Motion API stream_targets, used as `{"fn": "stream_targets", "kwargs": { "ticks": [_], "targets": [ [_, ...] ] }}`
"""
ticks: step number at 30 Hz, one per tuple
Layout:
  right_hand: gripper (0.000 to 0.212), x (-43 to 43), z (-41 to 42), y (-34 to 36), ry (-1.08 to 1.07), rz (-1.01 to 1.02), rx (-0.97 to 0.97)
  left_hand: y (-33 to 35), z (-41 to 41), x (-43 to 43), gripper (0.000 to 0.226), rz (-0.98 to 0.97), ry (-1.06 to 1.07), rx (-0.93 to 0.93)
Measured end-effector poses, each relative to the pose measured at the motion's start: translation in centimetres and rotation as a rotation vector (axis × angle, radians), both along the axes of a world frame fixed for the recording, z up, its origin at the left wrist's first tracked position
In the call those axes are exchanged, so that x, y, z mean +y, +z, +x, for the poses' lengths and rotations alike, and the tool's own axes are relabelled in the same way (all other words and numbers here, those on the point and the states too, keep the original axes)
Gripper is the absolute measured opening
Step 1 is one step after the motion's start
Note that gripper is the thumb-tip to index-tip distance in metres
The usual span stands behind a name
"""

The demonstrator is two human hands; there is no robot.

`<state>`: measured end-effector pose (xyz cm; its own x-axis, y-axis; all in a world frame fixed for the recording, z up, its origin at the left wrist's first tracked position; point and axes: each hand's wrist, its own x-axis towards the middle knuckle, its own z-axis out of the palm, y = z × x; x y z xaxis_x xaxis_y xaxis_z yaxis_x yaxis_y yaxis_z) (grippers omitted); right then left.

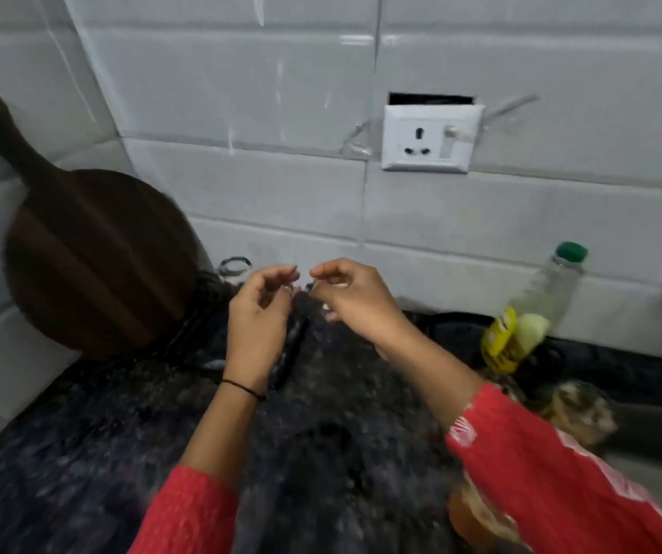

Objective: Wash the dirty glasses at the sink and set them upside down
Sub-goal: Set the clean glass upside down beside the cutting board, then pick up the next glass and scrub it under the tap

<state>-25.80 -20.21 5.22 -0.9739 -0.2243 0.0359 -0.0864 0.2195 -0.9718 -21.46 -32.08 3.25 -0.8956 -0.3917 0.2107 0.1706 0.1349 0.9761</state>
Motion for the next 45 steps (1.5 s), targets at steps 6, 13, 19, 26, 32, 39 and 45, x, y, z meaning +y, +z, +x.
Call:
{"fn": "stream_targets", "kwargs": {
  "ticks": [6, 13, 19, 26, 32, 39, 45],
  "targets": [
    [0.02, 14.9, 12.2, -1.5, -0.231, -0.09, 0.304, -0.2, 10.3, 10.9, 0.015, 0.091, -0.227, 0.212],
    [0.043, 22.4, 19.5, -11.6, -0.455, 0.057, 0.194, -10.0, 14.1, 17.8, 0.072, -0.04, -0.391, -0.099],
    [0.072, 22.6, 19.3, -14.7, -0.196, 0.041, -0.048, -13.2, 12.9, 20.0, 0.094, -0.12, -0.348, -0.242],
    [0.066, 28.3, 19.8, -14.5, -0.092, -0.076, -0.041, -12.1, 15.1, 26.8, 0.068, -0.191, -0.194, -0.192],
    [0.062, 41.8, 22.8, -11.1, -0.055, -0.188, -0.074, -9.4, 16.2, 40.7, 0.066, -0.126, -0.401, -0.083],
    [0.057, 53.9, 21.2, -9.0, -0.416, -0.092, 0.038, -7.4, 14.4, 54.1, 0.073, -0.192, -0.776, -0.112],
    [0.05, 57.7, 19.4, -10.4, -0.578, -0.103, -0.005, -6.3, 8.5, 54.4, 0.089, 0.024, -0.699, -0.309]
  ]
}}
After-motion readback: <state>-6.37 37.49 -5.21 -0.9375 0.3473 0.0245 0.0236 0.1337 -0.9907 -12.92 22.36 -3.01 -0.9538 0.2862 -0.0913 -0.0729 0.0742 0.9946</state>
